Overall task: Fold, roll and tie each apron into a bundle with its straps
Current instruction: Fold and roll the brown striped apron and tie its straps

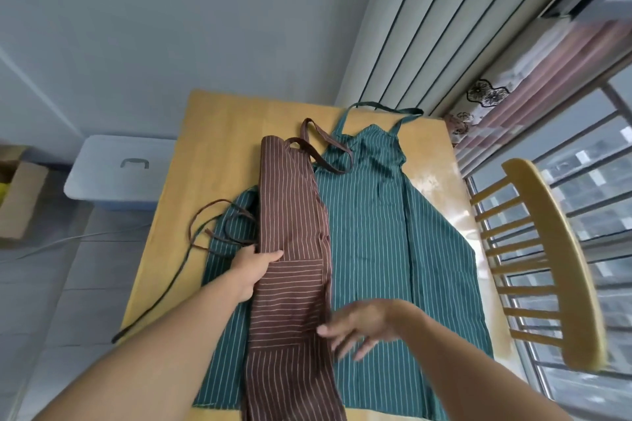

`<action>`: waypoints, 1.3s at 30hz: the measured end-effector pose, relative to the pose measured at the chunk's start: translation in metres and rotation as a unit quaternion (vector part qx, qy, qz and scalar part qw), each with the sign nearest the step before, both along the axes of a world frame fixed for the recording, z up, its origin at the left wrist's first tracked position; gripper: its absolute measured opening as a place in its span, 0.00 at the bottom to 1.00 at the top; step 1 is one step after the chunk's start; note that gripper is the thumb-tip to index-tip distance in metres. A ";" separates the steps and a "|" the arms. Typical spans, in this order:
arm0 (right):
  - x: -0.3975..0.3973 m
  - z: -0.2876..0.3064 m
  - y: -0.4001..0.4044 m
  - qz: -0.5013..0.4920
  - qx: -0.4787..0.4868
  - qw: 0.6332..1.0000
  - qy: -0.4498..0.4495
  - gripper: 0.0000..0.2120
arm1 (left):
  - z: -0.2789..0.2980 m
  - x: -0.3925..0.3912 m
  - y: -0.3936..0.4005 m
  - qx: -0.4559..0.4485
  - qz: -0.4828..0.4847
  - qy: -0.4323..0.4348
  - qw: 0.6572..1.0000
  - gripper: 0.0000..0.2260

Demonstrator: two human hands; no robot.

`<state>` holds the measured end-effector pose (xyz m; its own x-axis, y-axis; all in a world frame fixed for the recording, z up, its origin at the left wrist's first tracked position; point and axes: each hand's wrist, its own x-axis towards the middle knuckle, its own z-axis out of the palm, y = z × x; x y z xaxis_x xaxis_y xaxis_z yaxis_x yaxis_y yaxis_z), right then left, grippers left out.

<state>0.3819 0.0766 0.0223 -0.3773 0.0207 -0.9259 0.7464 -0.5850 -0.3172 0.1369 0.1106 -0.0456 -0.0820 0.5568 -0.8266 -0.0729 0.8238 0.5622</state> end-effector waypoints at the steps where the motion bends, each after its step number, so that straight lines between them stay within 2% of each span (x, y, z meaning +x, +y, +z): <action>1: 0.000 -0.002 0.007 -0.033 0.051 0.998 -0.022 0.34 | 0.001 0.001 0.000 -0.006 0.001 0.004 1.000 0.14; 5: -0.014 -0.027 0.043 -0.249 0.165 0.950 -0.088 0.32 | 0.005 -0.001 0.007 -0.027 -0.006 -0.034 0.999 0.23; 8: -0.032 -0.040 0.070 -0.349 0.247 0.896 -0.116 0.29 | 0.014 -0.001 0.021 -0.024 -0.005 -0.107 0.994 0.29; 11: -0.044 -0.043 0.091 -0.397 0.223 0.887 -0.082 0.30 | 0.024 -0.001 0.037 -0.022 0.082 -0.183 0.979 0.22; 14: -0.048 -0.041 0.094 -0.425 0.158 0.890 -0.054 0.20 | 0.024 -0.011 0.047 -0.025 0.157 -0.217 0.963 0.23; 15: -0.047 -0.044 0.092 -0.428 0.158 0.888 -0.058 0.20 | 0.026 -0.016 0.050 -0.011 0.181 -0.212 0.960 0.22; 17: -0.043 -0.051 0.090 -0.427 0.173 0.885 -0.068 0.25 | 0.029 -0.029 0.063 0.043 0.245 -0.194 0.949 0.18; 19: -0.039 -0.057 0.087 -0.426 0.189 0.882 -0.067 0.24 | 0.040 -0.050 0.079 0.090 0.296 -0.146 0.940 0.12; 23: -0.039 -0.056 0.082 -0.436 0.234 0.868 -0.047 0.05 | 0.064 -0.104 0.104 0.133 0.367 -0.046 0.919 0.07; 26: -0.042 -0.055 0.072 -0.416 0.282 0.863 -0.048 0.14 | 0.071 -0.142 0.098 0.100 0.416 0.095 0.899 0.04; 27: -0.043 -0.051 0.065 -0.415 0.295 0.859 -0.052 0.16 | 0.071 -0.147 0.088 0.078 0.422 0.160 0.889 0.10; 28: -0.040 -0.051 0.056 -0.408 0.306 0.858 -0.061 0.20 | 0.067 -0.144 0.075 0.064 0.415 0.234 0.877 0.18; 29: -0.038 -0.048 0.044 -0.402 0.312 0.857 -0.077 0.24 | 0.070 -0.131 0.059 0.079 0.382 0.296 0.872 0.22; 30: -0.036 -0.046 0.032 -0.390 0.321 0.859 -0.089 0.27 | 0.067 -0.112 0.044 0.105 0.312 0.333 0.884 0.22; 32: -0.031 -0.039 0.003 -0.360 0.321 0.870 -0.103 0.30 | 0.065 -0.061 0.008 0.134 0.135 0.294 0.936 0.20; 34: -0.028 -0.037 -0.027 -0.321 0.301 0.889 -0.127 0.29 | 0.054 -0.017 -0.023 0.114 0.003 0.188 0.976 0.24; 36: -0.022 -0.039 -0.055 -0.296 0.280 0.901 -0.151 0.28 | 0.041 0.013 -0.051 0.077 -0.042 0.121 0.989 0.29; 39: -0.012 -0.045 -0.105 -0.294 0.226 0.916 -0.155 0.25 | 0.022 0.030 -0.095 0.059 -0.057 0.158 0.984 0.30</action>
